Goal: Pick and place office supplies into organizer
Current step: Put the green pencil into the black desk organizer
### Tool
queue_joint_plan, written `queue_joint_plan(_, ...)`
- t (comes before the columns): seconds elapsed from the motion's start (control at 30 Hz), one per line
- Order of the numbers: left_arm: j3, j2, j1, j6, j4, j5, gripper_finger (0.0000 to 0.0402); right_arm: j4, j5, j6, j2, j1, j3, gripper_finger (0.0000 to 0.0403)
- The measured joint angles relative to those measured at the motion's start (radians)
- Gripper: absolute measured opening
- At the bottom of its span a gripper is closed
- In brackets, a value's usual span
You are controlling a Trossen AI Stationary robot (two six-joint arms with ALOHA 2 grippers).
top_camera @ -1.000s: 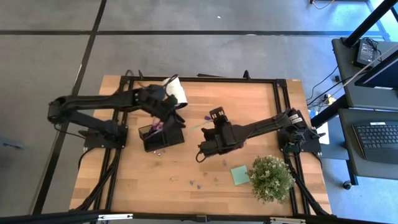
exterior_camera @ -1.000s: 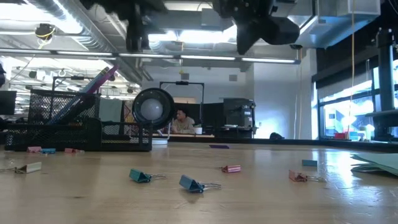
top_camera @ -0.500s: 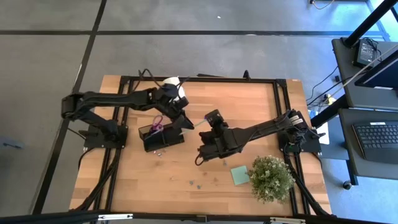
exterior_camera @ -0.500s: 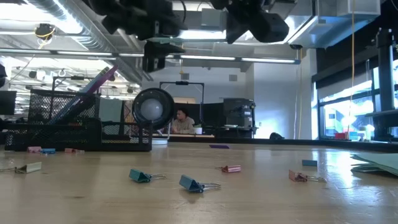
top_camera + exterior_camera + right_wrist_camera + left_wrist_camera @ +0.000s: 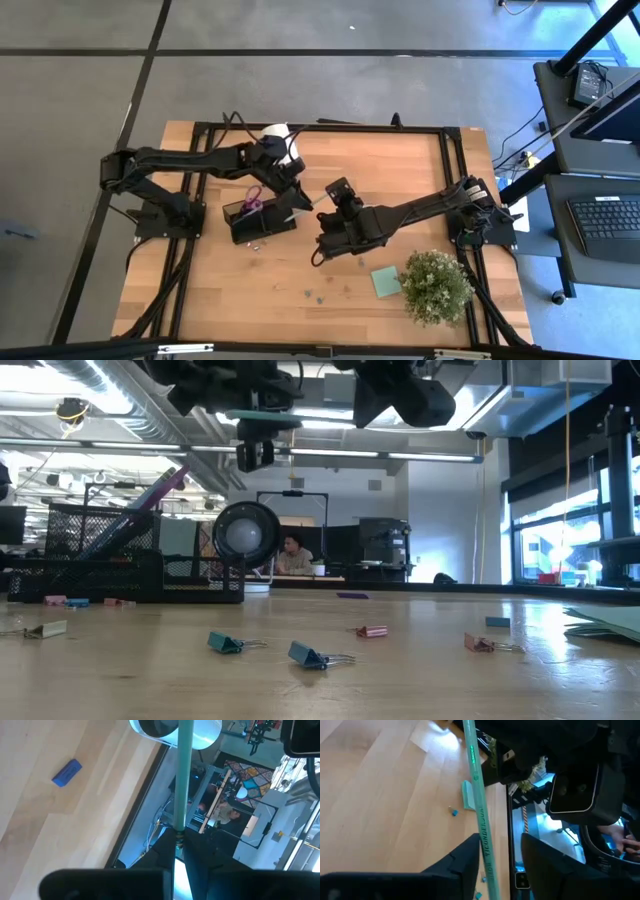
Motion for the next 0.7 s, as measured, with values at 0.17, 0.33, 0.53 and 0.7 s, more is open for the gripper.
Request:
queue_joint_plan(0.17, 0.0, 0.0, -0.014, 0.0, 0.002, 0.003, 0.0101, 0.001, 0.0, 0.0, 0.0, -0.006, 0.0, 0.0029)
queue_joint_plan(0.33, 0.0, 0.0, -0.027, 0.0, 0.002, 0.004, 0.0097, 0.011, 0.0, 0.0, 0.0, -0.007, 0.0, 0.0029)
queue_joint_plan(0.53, 0.0, 0.0, -0.028, 0.0, 0.002, 0.005, 0.0092, 0.014, -0.001, 0.0, 0.0, -0.007, 0.0, 0.0029)
queue_joint_plan(0.7, -0.001, 0.0, -0.027, -0.002, -0.002, 0.002, 0.0055, 0.014, 0.0, -0.001, 0.0, -0.006, 0.0, 0.0029)
